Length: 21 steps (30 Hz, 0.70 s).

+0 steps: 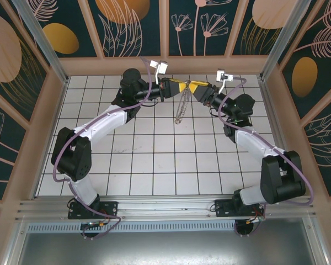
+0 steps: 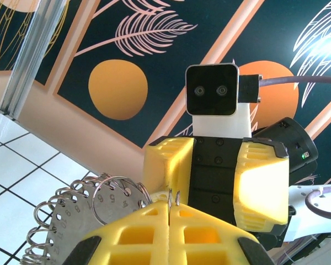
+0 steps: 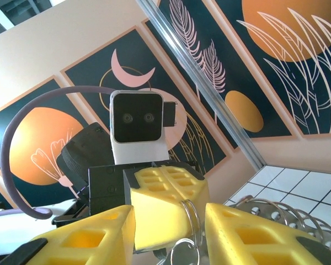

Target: Put the keys on the keyring

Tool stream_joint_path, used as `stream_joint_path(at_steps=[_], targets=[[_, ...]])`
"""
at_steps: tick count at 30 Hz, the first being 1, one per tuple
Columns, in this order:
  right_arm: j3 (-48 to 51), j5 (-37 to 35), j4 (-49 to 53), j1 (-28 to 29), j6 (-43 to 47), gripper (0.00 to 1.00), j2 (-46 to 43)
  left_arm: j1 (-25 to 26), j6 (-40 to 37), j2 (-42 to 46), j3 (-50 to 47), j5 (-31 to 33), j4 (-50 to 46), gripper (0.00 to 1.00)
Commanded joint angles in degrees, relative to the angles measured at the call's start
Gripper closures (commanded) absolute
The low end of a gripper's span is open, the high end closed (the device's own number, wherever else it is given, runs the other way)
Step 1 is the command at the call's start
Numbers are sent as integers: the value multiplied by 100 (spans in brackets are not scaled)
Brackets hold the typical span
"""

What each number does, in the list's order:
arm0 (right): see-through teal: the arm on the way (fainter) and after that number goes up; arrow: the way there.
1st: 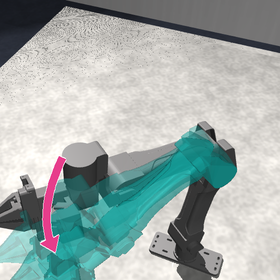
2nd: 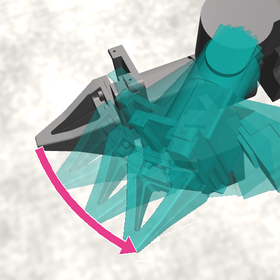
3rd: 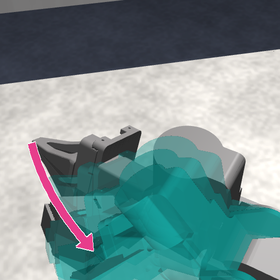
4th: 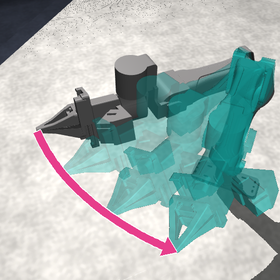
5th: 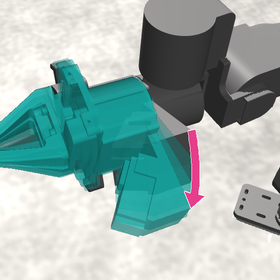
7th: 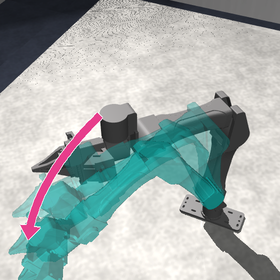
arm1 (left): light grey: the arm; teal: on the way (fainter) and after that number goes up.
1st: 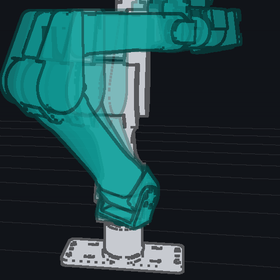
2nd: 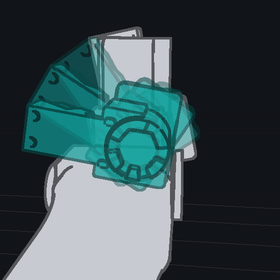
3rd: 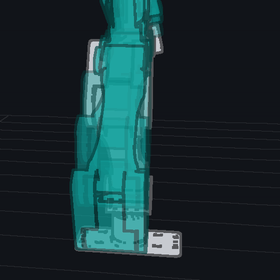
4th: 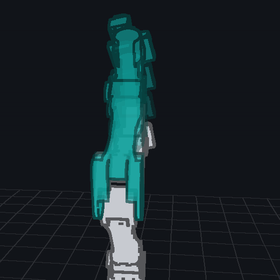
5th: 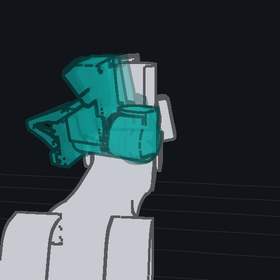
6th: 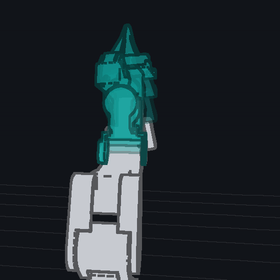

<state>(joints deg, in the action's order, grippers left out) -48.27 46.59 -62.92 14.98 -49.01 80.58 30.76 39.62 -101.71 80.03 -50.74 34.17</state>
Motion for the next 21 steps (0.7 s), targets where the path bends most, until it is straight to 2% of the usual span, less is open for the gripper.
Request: stream_joint_path(at_steps=[1, 21], targets=[[-223, 118, -393, 68, -86, 63, 34, 38, -112, 205, 153, -72, 125, 100], [114, -87, -446, 98, -125, 68, 81, 85, -48, 310, 145, 140, 248, 100]])
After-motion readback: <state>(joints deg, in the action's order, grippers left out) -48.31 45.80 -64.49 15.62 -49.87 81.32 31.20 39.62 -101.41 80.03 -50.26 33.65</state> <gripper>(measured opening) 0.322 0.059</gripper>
